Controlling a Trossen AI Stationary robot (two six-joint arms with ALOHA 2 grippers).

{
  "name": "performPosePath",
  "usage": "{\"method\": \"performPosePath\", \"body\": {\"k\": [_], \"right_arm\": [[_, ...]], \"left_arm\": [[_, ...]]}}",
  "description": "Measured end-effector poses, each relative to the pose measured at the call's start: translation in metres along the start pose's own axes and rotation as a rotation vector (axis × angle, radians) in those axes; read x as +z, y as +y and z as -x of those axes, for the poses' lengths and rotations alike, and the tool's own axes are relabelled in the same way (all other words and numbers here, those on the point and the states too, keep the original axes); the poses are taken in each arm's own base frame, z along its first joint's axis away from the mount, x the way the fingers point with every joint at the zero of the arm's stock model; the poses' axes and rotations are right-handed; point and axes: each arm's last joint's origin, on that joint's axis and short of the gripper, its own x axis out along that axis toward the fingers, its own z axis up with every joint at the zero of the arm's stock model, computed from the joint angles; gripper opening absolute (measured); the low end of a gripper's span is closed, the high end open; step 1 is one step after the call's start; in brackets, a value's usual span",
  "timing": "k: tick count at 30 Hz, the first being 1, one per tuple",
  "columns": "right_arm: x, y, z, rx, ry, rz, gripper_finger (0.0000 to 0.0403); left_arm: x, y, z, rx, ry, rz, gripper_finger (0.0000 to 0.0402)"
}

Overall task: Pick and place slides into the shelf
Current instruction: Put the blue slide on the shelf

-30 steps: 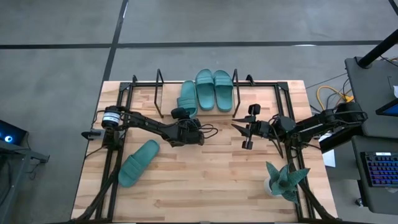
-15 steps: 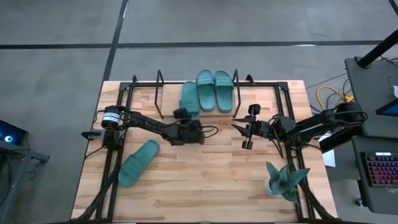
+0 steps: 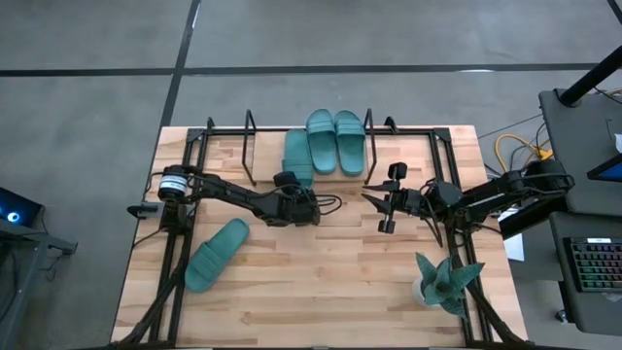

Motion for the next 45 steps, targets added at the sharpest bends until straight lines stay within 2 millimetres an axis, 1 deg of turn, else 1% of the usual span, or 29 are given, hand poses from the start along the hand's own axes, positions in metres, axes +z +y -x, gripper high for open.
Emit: {"method": "performPosePath", "body": {"k": [5, 9, 16, 20, 30, 36, 40, 43, 45], "right_arm": [[0.000, 0.000, 0.000, 0.000, 0.000, 0.000, 0.0083], [0.000, 0.000, 0.000, 0.000, 0.000, 0.004, 0.0084], [0.000, 0.000, 0.000, 0.000, 0.000, 0.008, 0.0074], [0.000, 0.000, 0.000, 0.000, 0.000, 0.011, 0.0069], [0.000, 0.000, 0.000, 0.000, 0.000, 0.016, 0.0077], [0.000, 0.000, 0.000, 0.000, 0.001, 0.019, 0.0082], [0.000, 0.000, 0.000, 0.001, 0.001, 0.026, 0.0077], [0.000, 0.000, 0.000, 0.001, 0.001, 0.026, 0.0071], [0.000, 0.000, 0.000, 0.000, 0.001, 0.026, 0.0069]], "left_arm": [[0.001, 0.003, 0.005, -0.039, 0.008, -0.014, 0.0223], [0.003, 0.011, 0.013, -0.080, 0.003, -0.001, 0.0234], [0.010, 0.024, 0.032, -0.239, -0.036, 0.038, 0.0236], [0.012, 0.032, 0.039, -0.251, -0.053, 0.051, 0.0236], [0.003, 0.051, 0.062, -0.387, -0.004, 0.025, 0.0236], [-0.004, 0.060, 0.076, -0.547, 0.043, 0.003, 0.0236], [-0.010, 0.062, 0.082, -0.658, 0.058, 0.000, 0.0236], [-0.012, 0.064, 0.086, -0.696, 0.078, 0.000, 0.0236], [-0.016, 0.065, 0.087, -0.699, 0.126, 0.012, 0.0236]]}}
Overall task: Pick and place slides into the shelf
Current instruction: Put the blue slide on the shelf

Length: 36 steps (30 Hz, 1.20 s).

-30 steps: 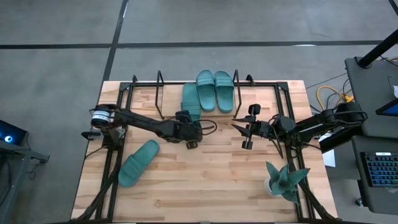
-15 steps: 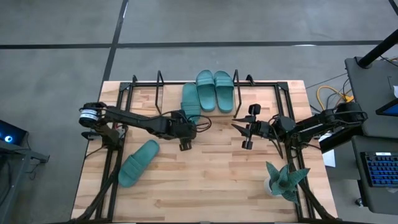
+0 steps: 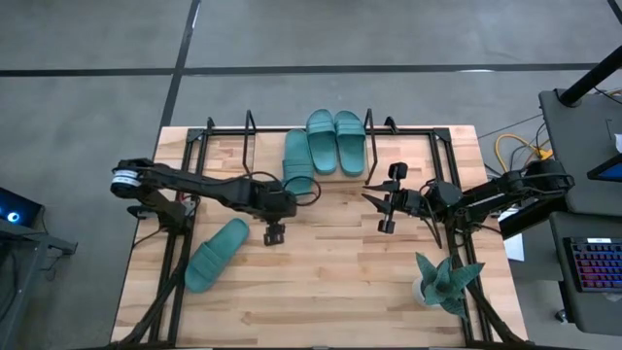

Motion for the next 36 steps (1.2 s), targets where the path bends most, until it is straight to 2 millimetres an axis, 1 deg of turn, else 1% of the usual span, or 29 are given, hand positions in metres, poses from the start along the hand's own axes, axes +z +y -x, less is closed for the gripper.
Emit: {"method": "performPosePath", "body": {"k": [2, 4, 8, 12, 16, 20, 22, 25, 31, 36], "right_arm": [[0.000, 0.000, 0.000, 0.000, 0.000, 0.000, 0.0068], [0.000, 0.000, 0.000, 0.000, 0.000, 0.000, 0.0070], [0.000, 0.000, 0.000, 0.000, 0.000, 0.001, 0.0075], [0.000, 0.000, 0.000, 0.000, 0.000, 0.001, 0.0080], [0.000, 0.000, 0.000, 0.000, 0.000, 0.001, 0.0082], [0.000, 0.000, 0.000, 0.000, 0.001, 0.001, 0.0076], [0.000, 0.000, 0.000, 0.001, 0.001, 0.001, 0.0073], [0.000, 0.000, 0.000, 0.001, 0.002, 0.001, 0.0069], [0.000, 0.000, 0.000, 0.001, 0.003, 0.002, 0.0072], [0.000, 0.000, 0.000, 0.001, 0.003, 0.002, 0.0080]], "left_arm": [[-0.005, 0.001, 0.000, 0.002, 0.047, 0.031, 0.0236], [-0.013, 0.001, 0.001, 0.003, 0.131, 0.052, 0.0236], [-0.030, 0.001, 0.006, -0.054, 0.331, 0.106, 0.0235], [-0.042, 0.001, 0.009, -0.102, 0.464, 0.142, 0.0235], [-0.047, -0.001, 0.011, -0.168, 0.537, 0.161, 0.0235], [-0.050, -0.007, 0.013, -0.319, 0.597, 0.215, 0.0235], [-0.051, -0.009, 0.015, -0.348, 0.621, 0.227, 0.0235], [-0.055, -0.011, 0.014, -0.340, 0.645, 0.228, 0.0235], [-0.071, -0.014, 0.011, -0.286, 0.774, 0.337, 0.0234], [-0.084, -0.020, 0.007, -0.273, 0.845, 0.345, 0.0234]]}}
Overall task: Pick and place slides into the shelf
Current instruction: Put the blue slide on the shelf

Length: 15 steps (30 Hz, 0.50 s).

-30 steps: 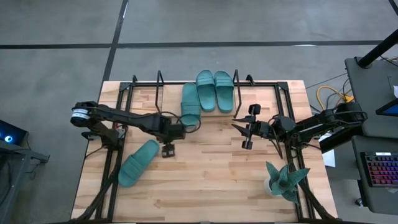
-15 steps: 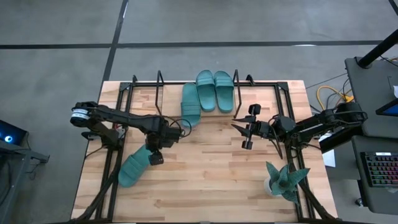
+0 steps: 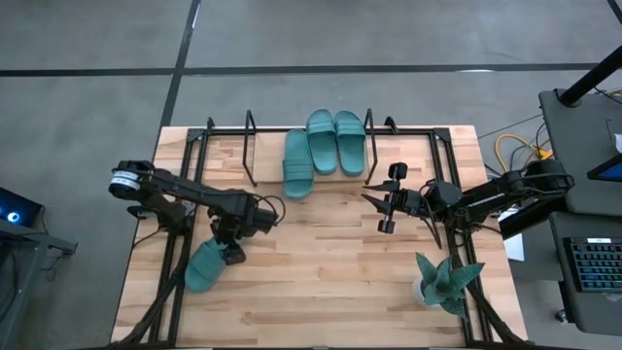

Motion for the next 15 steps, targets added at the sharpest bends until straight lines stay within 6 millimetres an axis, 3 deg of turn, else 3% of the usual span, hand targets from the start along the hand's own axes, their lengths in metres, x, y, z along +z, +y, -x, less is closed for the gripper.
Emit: {"method": "performPosePath", "body": {"k": [7, 15], "right_arm": [[0.000, 0.000, 0.000, 0.000, 0.000, 0.002, 0.0077], [0.000, 0.000, 0.000, 0.000, 0.000, 0.003, 0.0069]], "left_arm": [[-0.004, 0.003, -0.017, -0.002, 0.061, -0.002, 0.0235], [0.003, 0.005, -0.028, -0.028, 0.008, -0.032, 0.0235]]}}
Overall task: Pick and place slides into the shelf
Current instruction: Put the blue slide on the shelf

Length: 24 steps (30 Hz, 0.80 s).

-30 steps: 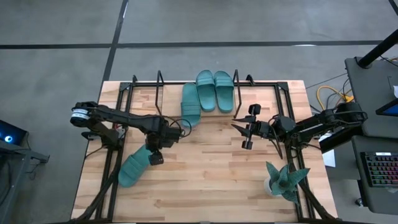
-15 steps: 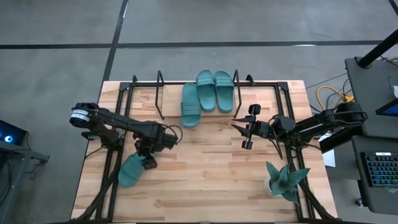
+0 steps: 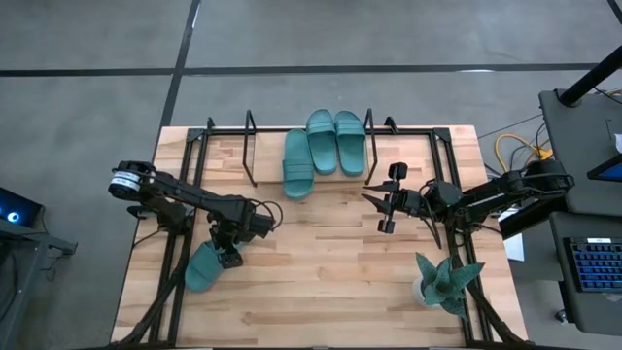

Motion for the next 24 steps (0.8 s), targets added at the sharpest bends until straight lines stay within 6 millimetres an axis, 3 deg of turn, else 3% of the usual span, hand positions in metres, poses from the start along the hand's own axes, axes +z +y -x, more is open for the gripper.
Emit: {"method": "performPosePath", "body": {"k": [18, 24], "right_arm": [[0.000, 0.000, 0.000, 0.000, 0.000, 0.000, 0.0070], [0.000, 0.000, 0.000, 0.000, 0.000, 0.004, 0.0070]], "left_arm": [[-0.003, -0.004, -0.013, -0.102, 0.054, -0.037, 0.0232], [-0.005, 0.000, -0.020, -0.112, 0.083, -0.025, 0.0180]]}}
